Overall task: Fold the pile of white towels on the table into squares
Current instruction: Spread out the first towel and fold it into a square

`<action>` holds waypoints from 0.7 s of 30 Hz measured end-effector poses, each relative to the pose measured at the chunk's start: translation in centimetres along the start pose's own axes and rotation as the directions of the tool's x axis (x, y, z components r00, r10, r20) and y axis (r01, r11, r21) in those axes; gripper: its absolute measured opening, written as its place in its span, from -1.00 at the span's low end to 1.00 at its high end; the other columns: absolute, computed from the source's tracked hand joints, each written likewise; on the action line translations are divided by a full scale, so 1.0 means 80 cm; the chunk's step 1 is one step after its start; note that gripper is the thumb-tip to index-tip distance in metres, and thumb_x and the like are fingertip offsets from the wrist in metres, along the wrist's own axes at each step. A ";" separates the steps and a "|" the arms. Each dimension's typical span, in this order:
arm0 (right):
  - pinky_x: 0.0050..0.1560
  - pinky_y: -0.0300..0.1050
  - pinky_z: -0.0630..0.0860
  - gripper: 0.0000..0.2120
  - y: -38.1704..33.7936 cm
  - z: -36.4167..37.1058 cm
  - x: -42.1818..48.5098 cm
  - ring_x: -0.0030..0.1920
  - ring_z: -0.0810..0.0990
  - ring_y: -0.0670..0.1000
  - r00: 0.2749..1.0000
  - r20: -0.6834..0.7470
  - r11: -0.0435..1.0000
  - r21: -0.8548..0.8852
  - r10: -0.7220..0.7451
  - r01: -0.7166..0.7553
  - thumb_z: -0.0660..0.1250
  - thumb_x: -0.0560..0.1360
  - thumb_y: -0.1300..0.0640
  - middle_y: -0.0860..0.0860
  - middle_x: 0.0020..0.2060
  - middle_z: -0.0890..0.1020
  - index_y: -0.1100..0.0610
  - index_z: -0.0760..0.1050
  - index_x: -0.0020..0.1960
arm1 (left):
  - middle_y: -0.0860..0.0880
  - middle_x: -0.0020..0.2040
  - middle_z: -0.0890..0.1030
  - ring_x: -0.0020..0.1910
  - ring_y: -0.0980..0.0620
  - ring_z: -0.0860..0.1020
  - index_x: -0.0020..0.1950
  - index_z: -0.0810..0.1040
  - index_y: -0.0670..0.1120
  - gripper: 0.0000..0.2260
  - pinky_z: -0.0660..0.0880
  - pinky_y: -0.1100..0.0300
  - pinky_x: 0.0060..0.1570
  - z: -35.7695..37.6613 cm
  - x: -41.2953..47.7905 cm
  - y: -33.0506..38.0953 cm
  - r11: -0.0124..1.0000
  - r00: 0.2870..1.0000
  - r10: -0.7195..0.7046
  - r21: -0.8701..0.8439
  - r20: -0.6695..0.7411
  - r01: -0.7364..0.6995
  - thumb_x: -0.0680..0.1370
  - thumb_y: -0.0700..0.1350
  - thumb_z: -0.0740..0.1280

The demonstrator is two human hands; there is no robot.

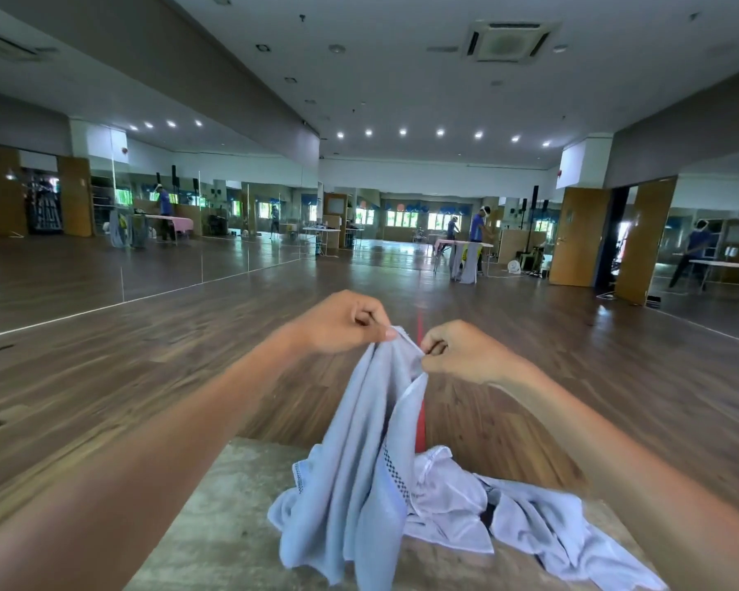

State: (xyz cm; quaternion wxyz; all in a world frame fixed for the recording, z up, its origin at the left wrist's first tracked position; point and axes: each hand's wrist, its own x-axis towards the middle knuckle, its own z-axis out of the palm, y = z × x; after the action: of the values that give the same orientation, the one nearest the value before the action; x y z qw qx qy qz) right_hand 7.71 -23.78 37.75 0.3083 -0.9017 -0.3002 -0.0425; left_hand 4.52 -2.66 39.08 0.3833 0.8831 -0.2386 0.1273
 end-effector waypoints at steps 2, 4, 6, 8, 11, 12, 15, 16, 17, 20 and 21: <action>-0.31 -0.17 0.30 -0.97 0.005 0.007 -0.003 -0.37 0.41 -0.06 1.000 0.001 0.998 0.058 0.010 -0.010 0.39 0.41 0.20 0.04 -0.34 0.57 0.17 0.58 -0.19 | -0.19 -0.16 0.64 -0.19 0.06 0.55 -0.12 0.60 -0.17 -0.81 0.45 0.22 -0.07 -0.010 -0.003 -0.002 0.999 0.998 -0.026 0.033 0.052 0.024 0.49 -0.04 0.41; -0.35 -0.22 0.29 -0.97 0.008 0.008 -0.004 -0.41 0.41 -0.12 1.000 -0.016 0.992 0.125 0.004 -0.002 0.36 0.45 0.24 0.03 -0.34 0.57 0.20 0.55 -0.14 | -0.23 -0.11 0.64 -0.16 0.08 0.56 -0.10 0.60 -0.18 -0.79 0.45 0.25 -0.05 -0.016 -0.005 -0.003 0.997 0.995 -0.051 0.068 0.088 0.045 0.50 -0.03 0.40; -0.38 -0.25 0.26 -0.94 0.007 0.008 -0.003 -0.47 0.37 -0.17 0.999 -0.049 0.980 0.198 -0.017 0.027 0.31 0.48 0.28 0.02 -0.37 0.54 0.17 0.51 -0.16 | -0.19 -0.12 0.64 -0.19 0.16 0.57 -0.08 0.60 -0.17 -0.80 0.44 0.29 -0.05 -0.021 -0.007 -0.006 0.994 0.995 -0.053 0.103 0.090 0.043 0.51 -0.03 0.38; -0.37 -0.27 0.26 -0.88 0.007 0.007 0.000 -0.42 0.39 -0.16 0.996 -0.079 0.968 0.247 -0.032 0.051 0.28 0.49 0.31 0.00 -0.37 0.53 0.14 0.48 -0.18 | -0.26 -0.11 0.62 -0.17 0.12 0.57 -0.07 0.59 -0.12 -0.80 0.46 0.24 -0.01 -0.026 -0.007 -0.007 0.990 0.997 -0.043 0.134 0.057 0.035 0.52 0.01 0.36; -0.34 -0.30 0.30 -0.87 0.012 0.007 0.004 -0.36 0.42 -0.13 0.998 -0.037 0.961 0.269 -0.055 0.062 0.31 0.49 0.33 -0.01 -0.35 0.52 0.14 0.48 -0.18 | -0.10 -0.10 0.66 -0.09 0.12 0.61 -0.03 0.59 -0.11 -0.81 0.47 0.19 0.10 -0.038 -0.009 -0.003 0.991 1.000 -0.020 0.135 0.001 0.020 0.53 0.01 0.34; -0.35 -0.30 0.30 -0.88 0.015 0.007 0.004 -0.39 0.41 -0.15 0.998 -0.014 0.968 0.242 -0.058 0.059 0.32 0.48 0.33 -0.03 -0.38 0.50 0.15 0.48 -0.19 | -0.03 -0.08 0.67 -0.05 0.13 0.62 -0.03 0.59 -0.10 -0.82 0.48 0.19 0.12 -0.044 -0.009 -0.001 0.989 1.000 -0.013 0.144 -0.008 0.014 0.54 0.00 0.33; -0.38 -0.23 0.27 -0.87 0.030 0.002 0.002 -0.47 0.38 -0.18 0.999 0.010 0.987 0.156 -0.035 0.033 0.31 0.46 0.37 -0.02 -0.43 0.47 0.22 0.48 -0.23 | -0.10 -0.07 0.67 -0.03 0.00 0.63 -0.02 0.58 -0.10 -0.84 0.50 0.14 0.13 -0.061 -0.012 0.000 0.986 1.000 -0.008 0.167 -0.024 0.012 0.55 -0.02 0.32; -0.37 -0.23 0.30 -0.88 0.035 -0.002 0.001 -0.46 0.40 -0.18 1.000 0.009 0.988 0.150 -0.024 0.022 0.31 0.47 0.37 0.00 -0.42 0.49 0.23 0.49 -0.23 | -0.10 -0.07 0.67 -0.04 0.00 0.63 -0.02 0.57 -0.11 -0.84 0.50 0.14 0.13 -0.066 -0.015 -0.002 0.986 0.999 -0.016 0.165 -0.034 0.021 0.55 -0.02 0.32; -0.36 -0.26 0.34 -0.88 0.040 -0.008 -0.001 -0.45 0.45 -0.19 1.000 0.010 0.988 0.156 -0.011 0.010 0.32 0.47 0.37 0.00 -0.40 0.53 0.23 0.51 -0.23 | -0.06 -0.07 0.67 -0.04 0.03 0.63 -0.02 0.57 -0.11 -0.84 0.50 0.15 0.11 -0.071 -0.017 -0.005 0.986 0.999 -0.031 0.165 -0.045 0.038 0.55 -0.03 0.31; -0.14 -0.32 0.47 -0.93 0.048 -0.026 -0.002 -0.27 0.61 -0.22 0.999 0.004 0.977 0.212 0.034 -0.034 0.39 0.47 0.27 -0.04 -0.27 0.67 0.16 0.60 -0.18 | 0.00 -0.07 0.67 -0.04 0.09 0.62 -0.02 0.56 -0.10 -0.85 0.50 0.16 0.11 -0.072 -0.027 -0.017 0.980 0.995 -0.092 0.173 -0.044 0.098 0.55 -0.03 0.31; -0.08 -0.30 0.48 -0.95 0.047 -0.031 -0.003 -0.22 0.63 -0.20 0.999 0.000 0.975 0.218 0.043 -0.042 0.40 0.47 0.23 -0.04 -0.24 0.69 0.15 0.62 -0.16 | -0.01 -0.08 0.67 -0.05 0.10 0.63 -0.02 0.57 -0.10 -0.85 0.50 0.17 0.09 -0.068 -0.029 -0.021 0.978 0.993 -0.118 0.172 -0.023 0.121 0.55 -0.03 0.32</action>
State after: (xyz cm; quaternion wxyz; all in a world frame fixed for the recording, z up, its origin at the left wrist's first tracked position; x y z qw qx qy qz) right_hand 9.91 -27.69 37.71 0.4067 -0.8686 -0.2829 -0.0049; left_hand 3.17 3.08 40.75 0.3137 0.9250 -0.1707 0.1300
